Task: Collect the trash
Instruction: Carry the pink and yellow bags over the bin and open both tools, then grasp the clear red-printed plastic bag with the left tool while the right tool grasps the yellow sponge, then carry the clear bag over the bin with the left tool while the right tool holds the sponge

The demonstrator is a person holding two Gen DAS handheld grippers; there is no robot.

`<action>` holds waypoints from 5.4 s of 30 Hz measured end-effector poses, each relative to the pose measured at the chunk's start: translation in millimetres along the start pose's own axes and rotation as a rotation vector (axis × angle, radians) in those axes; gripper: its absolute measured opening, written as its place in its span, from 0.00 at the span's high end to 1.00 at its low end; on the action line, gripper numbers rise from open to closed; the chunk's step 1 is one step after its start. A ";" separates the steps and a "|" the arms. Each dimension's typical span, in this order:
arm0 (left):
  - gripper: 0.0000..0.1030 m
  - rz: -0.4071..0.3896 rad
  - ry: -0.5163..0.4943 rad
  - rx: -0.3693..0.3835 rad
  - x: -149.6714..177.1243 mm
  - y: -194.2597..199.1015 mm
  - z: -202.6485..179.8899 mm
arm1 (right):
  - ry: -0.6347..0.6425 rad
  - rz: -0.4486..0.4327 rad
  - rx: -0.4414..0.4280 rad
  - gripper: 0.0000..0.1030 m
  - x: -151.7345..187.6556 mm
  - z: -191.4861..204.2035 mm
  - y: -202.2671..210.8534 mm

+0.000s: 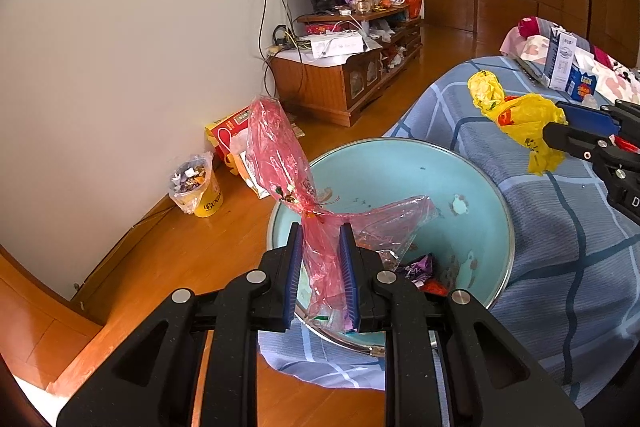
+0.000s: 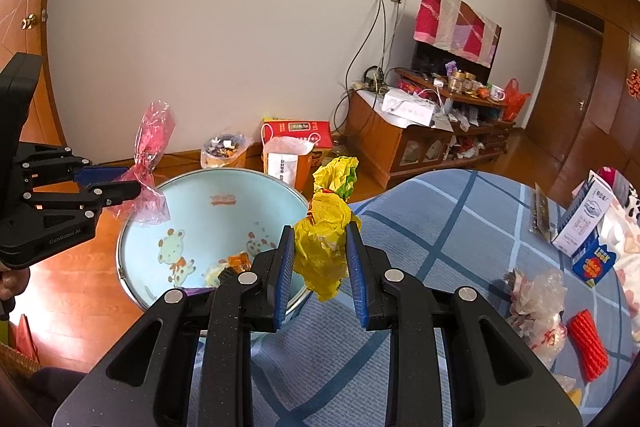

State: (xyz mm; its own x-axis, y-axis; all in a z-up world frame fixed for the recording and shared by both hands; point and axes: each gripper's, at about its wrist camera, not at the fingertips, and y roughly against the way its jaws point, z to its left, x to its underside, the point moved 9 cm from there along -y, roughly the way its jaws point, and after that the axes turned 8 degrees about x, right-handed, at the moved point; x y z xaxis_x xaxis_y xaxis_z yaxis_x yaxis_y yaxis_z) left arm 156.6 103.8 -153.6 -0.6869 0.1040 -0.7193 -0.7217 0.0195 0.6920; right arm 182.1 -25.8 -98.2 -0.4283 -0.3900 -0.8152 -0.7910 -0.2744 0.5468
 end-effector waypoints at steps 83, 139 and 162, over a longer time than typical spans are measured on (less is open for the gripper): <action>0.19 0.010 -0.172 0.151 -11.0 -54.5 -163.6 | -0.391 0.303 0.418 0.40 177.1 -217.2 66.7; 0.96 -0.036 -0.309 0.362 -50.4 -18.3 -283.1 | -0.351 0.079 0.357 0.74 139.0 -226.2 106.7; 0.96 -0.060 -0.220 0.230 -42.5 -0.6 -168.0 | -0.217 0.038 0.199 0.74 69.5 -133.2 53.7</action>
State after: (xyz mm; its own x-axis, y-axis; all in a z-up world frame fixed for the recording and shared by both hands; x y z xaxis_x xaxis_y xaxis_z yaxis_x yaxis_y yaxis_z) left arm 171.8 -67.6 -133.8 -0.5905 0.3075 -0.7462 -0.7047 0.2542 0.6624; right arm 168.0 -184.7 -100.0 -0.5258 -0.1936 -0.8283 -0.8335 -0.0768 0.5471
